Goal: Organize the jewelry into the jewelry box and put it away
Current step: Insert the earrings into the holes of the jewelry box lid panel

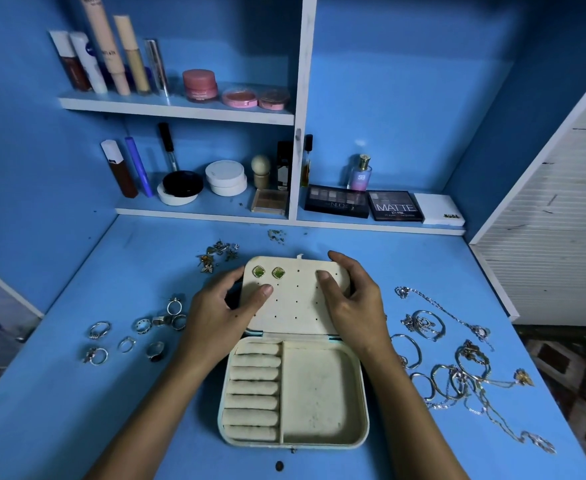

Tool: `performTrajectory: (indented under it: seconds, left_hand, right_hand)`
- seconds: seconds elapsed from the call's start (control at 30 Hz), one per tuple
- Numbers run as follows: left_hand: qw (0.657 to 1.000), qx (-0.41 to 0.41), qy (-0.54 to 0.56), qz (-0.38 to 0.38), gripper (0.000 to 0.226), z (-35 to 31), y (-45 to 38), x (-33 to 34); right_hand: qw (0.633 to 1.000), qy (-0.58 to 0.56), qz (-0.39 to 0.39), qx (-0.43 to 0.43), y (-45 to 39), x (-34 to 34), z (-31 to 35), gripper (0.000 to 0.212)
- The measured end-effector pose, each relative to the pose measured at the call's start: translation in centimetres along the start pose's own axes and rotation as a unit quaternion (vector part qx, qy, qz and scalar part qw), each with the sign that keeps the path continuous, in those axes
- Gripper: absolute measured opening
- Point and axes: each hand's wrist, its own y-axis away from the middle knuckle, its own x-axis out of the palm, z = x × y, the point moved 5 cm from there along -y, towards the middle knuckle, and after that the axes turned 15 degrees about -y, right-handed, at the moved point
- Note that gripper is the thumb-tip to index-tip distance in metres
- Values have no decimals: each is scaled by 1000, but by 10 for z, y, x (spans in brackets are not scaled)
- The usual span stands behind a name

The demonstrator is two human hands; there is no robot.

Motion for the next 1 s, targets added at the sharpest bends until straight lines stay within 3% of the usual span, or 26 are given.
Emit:
performTrajectory:
  seconds: [0.17,0.3,0.43,0.53,0.8,1.0]
  left_hand:
    - [996,-30,-87,-4,16,-2,-14,-3]
    - [989,-12,-147,-28,48,-2,-38,-15]
    - [980,8,-178,-87,16,-9,-66,-43]
    - [967,13,-232,-107,9,-3,-87,-61]
    - [955,-14,-296,31,9,32,-115,-60]
    - [940,-44,-337,36,12,31,-117,-55]
  right_hand:
    - [1000,3,-5,7,0,-2,-3,31]
    - [1000,12,-2,7,-1,-2,-3,30]
    - [1000,12,2,10,0,-2,-2,30]
    - [1000,5,10,10,0,-1,0,30]
    - [1000,-12,12,18,2,-1,4,27]
    - [1000,-4,8,25,1,-1,1,27]
